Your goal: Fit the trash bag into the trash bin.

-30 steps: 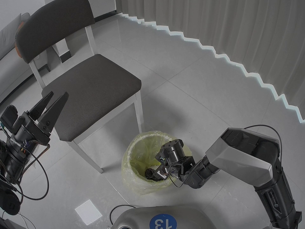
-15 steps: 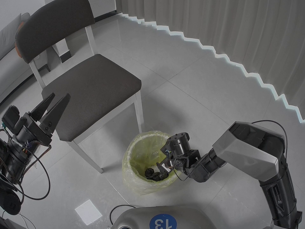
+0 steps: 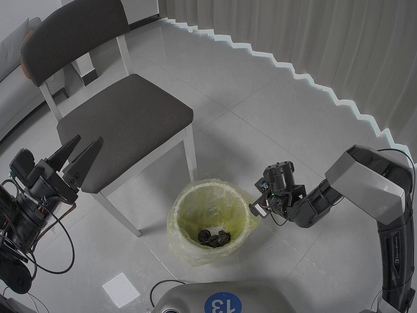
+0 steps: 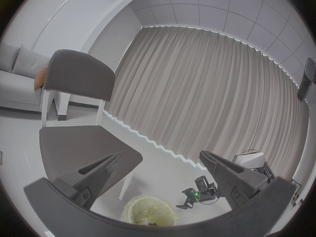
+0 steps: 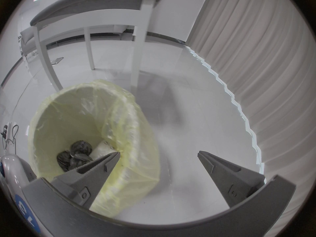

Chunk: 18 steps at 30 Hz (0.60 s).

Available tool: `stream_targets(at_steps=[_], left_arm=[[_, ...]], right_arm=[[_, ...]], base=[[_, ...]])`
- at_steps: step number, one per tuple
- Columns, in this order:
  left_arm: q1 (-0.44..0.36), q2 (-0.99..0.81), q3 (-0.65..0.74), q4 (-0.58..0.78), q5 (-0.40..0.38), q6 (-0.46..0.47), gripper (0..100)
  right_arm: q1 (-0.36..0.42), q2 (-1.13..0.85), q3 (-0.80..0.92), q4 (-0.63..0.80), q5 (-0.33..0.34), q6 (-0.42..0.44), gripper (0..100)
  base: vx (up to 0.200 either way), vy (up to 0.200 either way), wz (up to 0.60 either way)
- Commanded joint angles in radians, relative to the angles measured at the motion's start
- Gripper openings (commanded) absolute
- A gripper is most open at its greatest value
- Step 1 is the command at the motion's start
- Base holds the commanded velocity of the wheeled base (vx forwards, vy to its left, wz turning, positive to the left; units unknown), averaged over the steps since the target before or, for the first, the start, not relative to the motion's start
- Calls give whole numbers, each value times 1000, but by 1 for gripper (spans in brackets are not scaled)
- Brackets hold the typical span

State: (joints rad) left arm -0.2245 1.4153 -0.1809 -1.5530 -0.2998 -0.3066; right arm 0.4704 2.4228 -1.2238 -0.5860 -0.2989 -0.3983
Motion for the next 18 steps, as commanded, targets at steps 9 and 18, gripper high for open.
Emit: stream_targets(at_steps=[9, 18], left_arm=[[-16, 33, 4, -10, -1, 14, 100], [-16, 22, 6, -10, -1, 14, 100]], right_arm=[[-35, 1, 75, -8, 1, -70, 100], [2, 87, 6, -5, 7, -71, 100]], base=[[0, 0, 0], [0, 0, 0]])
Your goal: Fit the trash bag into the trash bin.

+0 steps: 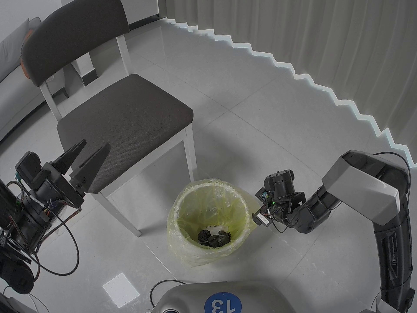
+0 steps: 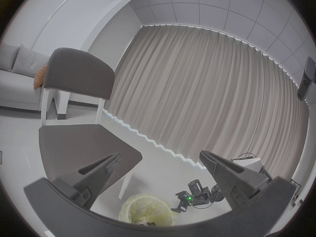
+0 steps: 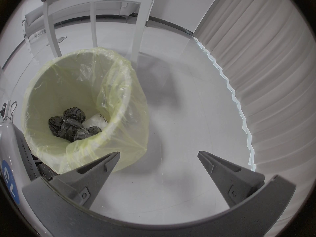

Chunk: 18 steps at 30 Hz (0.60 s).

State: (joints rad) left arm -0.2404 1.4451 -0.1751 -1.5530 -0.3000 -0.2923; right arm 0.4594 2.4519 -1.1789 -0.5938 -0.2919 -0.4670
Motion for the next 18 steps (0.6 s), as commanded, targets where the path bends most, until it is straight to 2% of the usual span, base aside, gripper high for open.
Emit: stream_targets(at_steps=[1, 9, 18], left_arm=[[0, -8, 0, -10, -1, -1, 100], [-2, -11, 3, -10, -1, 1, 100], [-8, -9, 3, -10, 1, 1, 100]], right_arm=[[15, 59, -41, 5, 0, -2, 100], [-1, 174, -228, 104, -9, -38, 100], [-28, 200, -324, 209, -26, -36, 100]], base=[[0, 0, 0], [0, 0, 0], [0, 0, 0]])
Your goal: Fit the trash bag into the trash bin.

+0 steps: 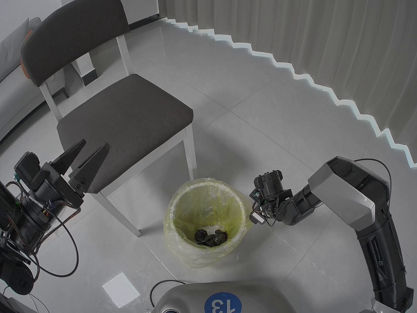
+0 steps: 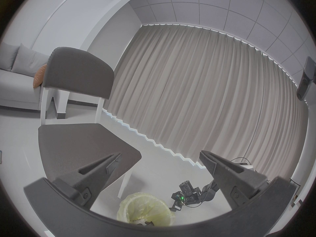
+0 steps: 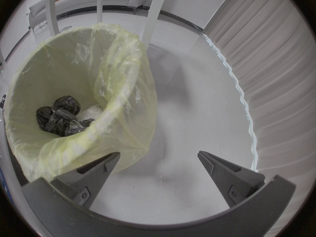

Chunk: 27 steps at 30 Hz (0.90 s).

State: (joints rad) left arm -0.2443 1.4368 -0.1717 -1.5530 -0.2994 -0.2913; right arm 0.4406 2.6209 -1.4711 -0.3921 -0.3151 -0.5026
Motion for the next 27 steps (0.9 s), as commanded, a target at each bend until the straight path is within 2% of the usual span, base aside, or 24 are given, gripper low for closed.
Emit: stream_targets(at_steps=[1, 3, 7, 9, 15, 20, 21, 24, 27], left_arm=[[-4, 1, 1, -10, 0, 0, 100], [-6, 5, 4, -10, 0, 0, 100], [-6, 13, 6, -10, 0, 0, 100], [-6, 16, 6, -10, 0, 0, 100], [-6, 33, 8, -9, 2, -2, 100], [-17, 151, 11, 7, 17, 1, 100], [-21, 260, -14, 10, 63, 1, 100], [-50, 373, -51, 7, 144, -2, 100], [-64, 447, -55, 14, 167, 6, 100]], right_arm=[[-10, 33, -41, 13, -4, 1, 100], [-10, 34, -41, 15, -16, -1, 100], [-11, 31, -34, 32, -102, -4, 100], [-13, 28, -28, 45, -124, -4, 100], [-16, 13, -2, 32, -127, 22, 100], [-3, -74, 63, -2, -125, 59, 100], [6, -128, 106, -27, -124, 67, 100], [15, -213, 189, -65, -119, 65, 100], [20, -282, 262, -105, -117, 67, 100]], base=[[0, 0, 0], [0, 0, 0], [0, 0, 0], [0, 0, 0], [0, 0, 0], [0, 0, 0], [0, 0, 0], [0, 0, 0], [0, 0, 0]])
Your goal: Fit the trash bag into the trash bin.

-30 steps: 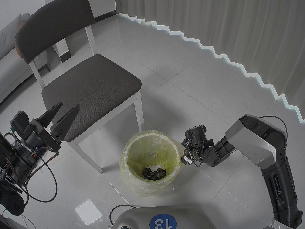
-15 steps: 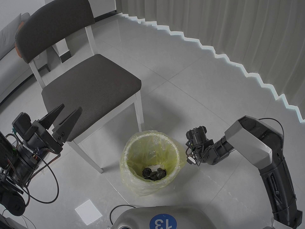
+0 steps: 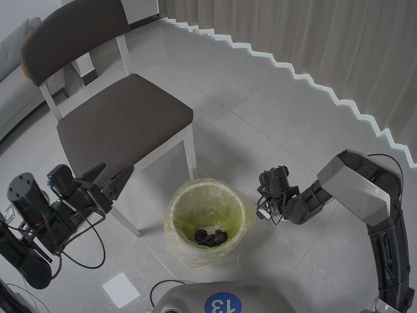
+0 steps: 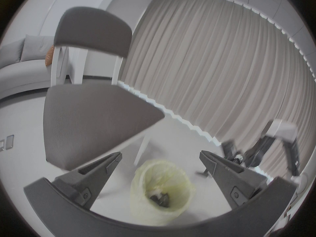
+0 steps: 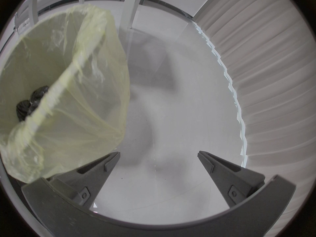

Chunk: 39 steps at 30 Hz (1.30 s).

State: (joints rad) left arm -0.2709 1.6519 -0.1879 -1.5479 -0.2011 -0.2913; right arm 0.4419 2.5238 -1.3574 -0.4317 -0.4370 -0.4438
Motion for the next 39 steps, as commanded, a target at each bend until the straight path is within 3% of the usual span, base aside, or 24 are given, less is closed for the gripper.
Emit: stream_targets(at_steps=[1, 7, 12, 16, 22, 27, 39], left_arm=[[-39, 247, -39, 14, 71, 17, 100], [-37, 330, -25, 120, 75, 123, 100], [-36, 437, -2, 138, 144, 150, 100], [-31, 520, -7, 138, 146, 210, 100], [-25, 625, -39, 146, 149, 313, 100], [1, 709, -137, 158, 195, 371, 100], [22, 717, -381, 400, 186, 377, 100]], right_arm=[[23, -206, 172, -81, 4, 8, 100], [34, -255, 271, -203, 4, 22, 100], [81, -293, 455, -522, 1, 1, 100], [86, -341, 544, -596, 3, -24, 100], [72, -412, 600, -599, 6, -24, 100], [69, -451, 604, -591, 9, -27, 100], [69, -536, 587, -496, 9, -76, 100]], base=[[0, 0, 0], [0, 0, 0], [0, 0, 0], [0, 0, 0], [0, 0, 0], [0, 0, 0], [0, 0, 0]])
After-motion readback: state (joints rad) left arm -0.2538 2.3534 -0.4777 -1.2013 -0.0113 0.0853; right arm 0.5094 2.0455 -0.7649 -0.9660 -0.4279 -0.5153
